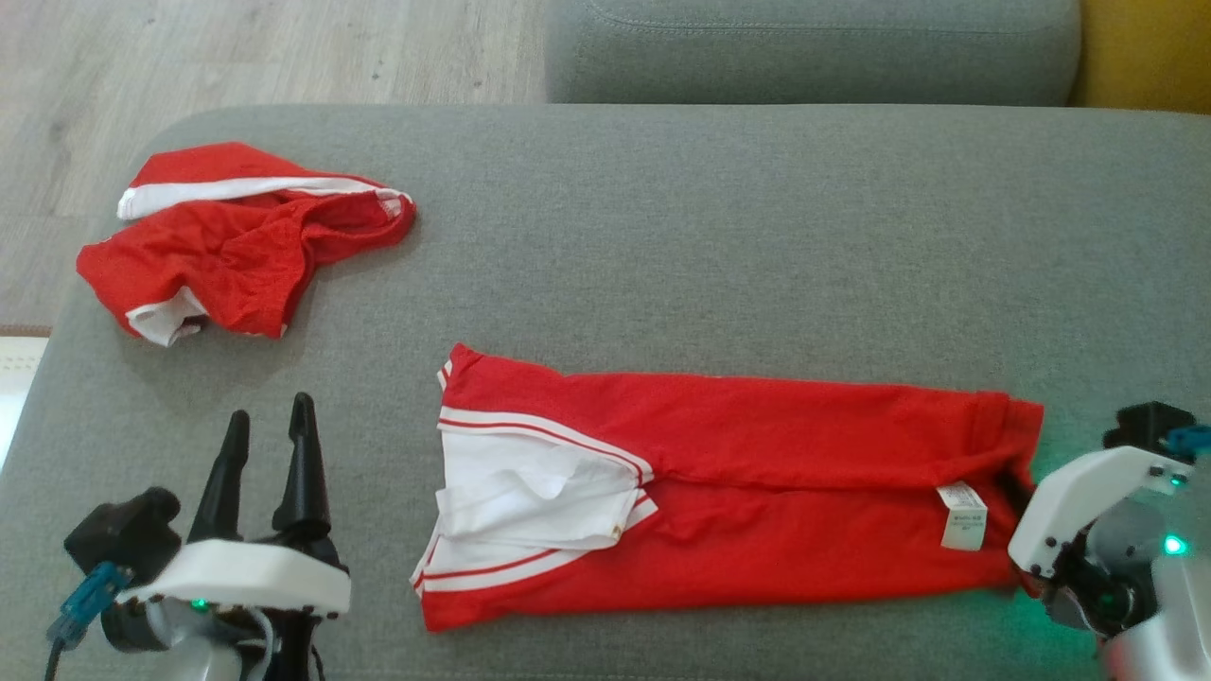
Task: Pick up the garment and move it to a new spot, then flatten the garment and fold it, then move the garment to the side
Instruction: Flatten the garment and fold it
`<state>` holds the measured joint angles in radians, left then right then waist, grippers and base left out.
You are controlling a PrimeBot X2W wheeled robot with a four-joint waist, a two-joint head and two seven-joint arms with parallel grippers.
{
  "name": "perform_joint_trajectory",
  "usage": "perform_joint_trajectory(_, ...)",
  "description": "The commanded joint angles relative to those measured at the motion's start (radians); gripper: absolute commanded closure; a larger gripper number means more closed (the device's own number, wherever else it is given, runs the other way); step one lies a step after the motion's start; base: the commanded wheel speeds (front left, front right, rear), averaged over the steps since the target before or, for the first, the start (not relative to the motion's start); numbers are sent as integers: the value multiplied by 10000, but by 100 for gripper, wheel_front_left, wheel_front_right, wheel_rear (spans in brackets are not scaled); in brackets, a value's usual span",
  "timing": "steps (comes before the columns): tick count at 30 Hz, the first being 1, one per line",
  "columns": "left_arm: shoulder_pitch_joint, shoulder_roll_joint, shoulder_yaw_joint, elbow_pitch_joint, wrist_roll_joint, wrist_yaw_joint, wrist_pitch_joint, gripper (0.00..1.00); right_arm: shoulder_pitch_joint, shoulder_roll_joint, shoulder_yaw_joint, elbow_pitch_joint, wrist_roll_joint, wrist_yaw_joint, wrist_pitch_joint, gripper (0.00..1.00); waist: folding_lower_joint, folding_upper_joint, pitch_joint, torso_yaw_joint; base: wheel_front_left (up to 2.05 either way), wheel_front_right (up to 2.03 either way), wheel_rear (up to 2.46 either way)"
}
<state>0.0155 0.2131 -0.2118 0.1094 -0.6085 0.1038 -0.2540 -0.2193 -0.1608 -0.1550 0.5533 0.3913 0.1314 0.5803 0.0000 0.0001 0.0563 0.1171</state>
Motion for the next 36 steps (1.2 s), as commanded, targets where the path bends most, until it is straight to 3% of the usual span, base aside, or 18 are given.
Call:
perform_joint_trajectory(1, -521, 52, 460, -236, 132, -72, -78, 0, -209, 15, 105, -429, -81, -7, -247, 100, 0, -1, -11, -13, 0, 0, 0)
perform_joint_trajectory(7, -434, -4, 519, -176, 158, -78, -78, 0, -349, -49, -366, -806, -319, -7, -961, 100, 0, -1, -145, -127, 0, 0, 0)
perform_joint_trajectory(16, -248, 82, 555, -177, 130, -25, -75, 0, -472, -229, -383, -1800, -40, -7, -392, 100, 0, -1, -442, -242, 0, 0, 0)
perform_joint_trajectory(27, -76, 117, 530, -87, 23, 16, -24, 0, 185, 776, 725, -4554, 3428, -7, 1524, 100, 0, -1, -764, 231, 0, 0, 0)
perform_joint_trajectory(32, -89, 79, 446, -41, -5, 10, 26, 0, 288, 1068, 1254, -4488, 4942, -7, 1898, 100, 0, -1, -844, 816, 0, 0, 0)
perform_joint_trajectory(36, -121, 55, 379, 39, -22, -12, 56, 0, 188, 1099, 2140, -3996, 6079, -7, 1309, 100, 0, -1, -858, 1354, 0, 0, 0)
